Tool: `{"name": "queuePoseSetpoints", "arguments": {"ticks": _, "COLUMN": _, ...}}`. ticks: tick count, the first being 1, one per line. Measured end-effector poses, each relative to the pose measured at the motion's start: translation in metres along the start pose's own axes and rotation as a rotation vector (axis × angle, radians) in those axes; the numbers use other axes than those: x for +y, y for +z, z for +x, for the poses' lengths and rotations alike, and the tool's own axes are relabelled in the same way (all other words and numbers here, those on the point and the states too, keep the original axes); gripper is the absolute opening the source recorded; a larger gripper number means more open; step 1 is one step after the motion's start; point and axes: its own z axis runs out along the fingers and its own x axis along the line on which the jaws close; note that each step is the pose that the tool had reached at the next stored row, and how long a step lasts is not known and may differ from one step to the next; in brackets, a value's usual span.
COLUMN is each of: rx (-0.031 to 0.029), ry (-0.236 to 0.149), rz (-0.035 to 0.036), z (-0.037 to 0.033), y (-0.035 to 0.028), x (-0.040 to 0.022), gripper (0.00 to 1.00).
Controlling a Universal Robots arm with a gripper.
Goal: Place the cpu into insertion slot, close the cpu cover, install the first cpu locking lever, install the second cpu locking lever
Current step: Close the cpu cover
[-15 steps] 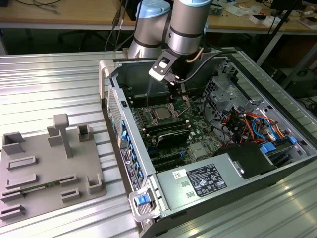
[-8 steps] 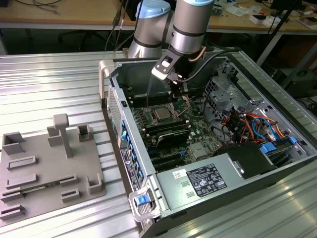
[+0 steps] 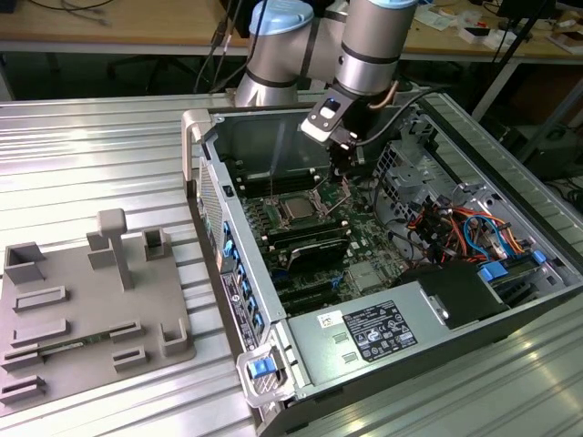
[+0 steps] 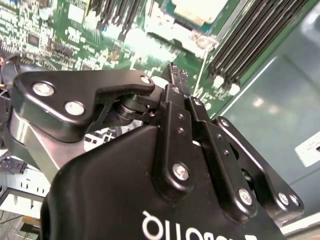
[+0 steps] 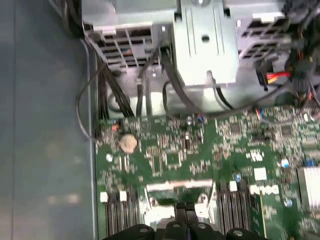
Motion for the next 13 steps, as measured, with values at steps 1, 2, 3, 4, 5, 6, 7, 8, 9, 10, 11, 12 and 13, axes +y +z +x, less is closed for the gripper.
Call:
{"name": "queuePoseSetpoints", "arguments": {"ticks": 1, "rx": 0.0002, "ry": 0.000, "rz": 0.0007, "z": 0.0004, "y": -0.0013, "x": 0.0055, "gripper": 0.11}}
{"name": "queuePoseSetpoints", "arguments": {"ticks": 2, "rx": 0.0001, "ry": 0.000, "rz": 0.0014, "z": 0.0007, "y": -0.0038, "x": 0.0099, "gripper": 0.11}}
{"name": "queuePoseSetpoints", "arguments": {"ticks": 3, "rx": 0.0002, "ry": 0.000, "rz": 0.0023, "z": 0.0012, "y": -0.0037, "x": 0.0172, "gripper": 0.11}}
{"name": "queuePoseSetpoints", "arguments": {"ticks": 4, "rx": -0.0004, "ry": 0.000, "rz": 0.0063, "z": 0.0023, "y": -0.0028, "x": 0.0303, "gripper": 0.11}}
{"name": "queuePoseSetpoints", "arguments": {"ticks": 5, "rx": -0.0004, "ry": 0.000, "rz": 0.0076, "z": 0.0026, "y": -0.0025, "x": 0.0343, "gripper": 0.11}}
{"name": "queuePoseSetpoints", "arguments": {"ticks": 6, "rx": -0.0004, "ry": 0.000, "rz": 0.0092, "z": 0.0029, "y": -0.0020, "x": 0.0383, "gripper": 0.11}}
{"name": "queuePoseSetpoints", "arguments": {"ticks": 7, "rx": -0.0003, "ry": -0.001, "rz": 0.0111, "z": 0.0034, "y": -0.0012, "x": 0.0420, "gripper": 0.11}}
{"name": "queuePoseSetpoints", "arguments": {"ticks": 8, "rx": -0.0006, "ry": -0.001, "rz": 0.0133, "z": 0.0036, "y": -0.0001, "x": 0.0443, "gripper": 0.11}}
{"name": "queuePoseSetpoints", "arguments": {"ticks": 9, "rx": -0.0009, "ry": -0.002, "rz": 0.0158, "z": 0.0040, "y": 0.0019, "x": 0.0470, "gripper": 0.11}}
{"name": "queuePoseSetpoints", "arguments": {"ticks": 10, "rx": -0.0007, "ry": -0.007, "rz": 0.0169, "z": 0.0042, "y": 0.0035, "x": 0.0482, "gripper": 0.11}}
{"name": "queuePoseSetpoints", "arguments": {"ticks": 11, "rx": 0.0001, "ry": -0.019, "rz": 0.0174, "z": 0.0043, "y": 0.0047, "x": 0.0484, "gripper": 0.11}}
{"name": "queuePoseSetpoints", "arguments": {"ticks": 12, "rx": 0.0015, "ry": -0.038, "rz": 0.0174, "z": 0.0044, "y": 0.0060, "x": 0.0482, "gripper": 0.11}}
{"name": "queuePoseSetpoints", "arguments": {"ticks": 13, "rx": 0.0037, "ry": -0.069, "rz": 0.0164, "z": 0.0044, "y": 0.0074, "x": 0.0481, "gripper": 0.11}}
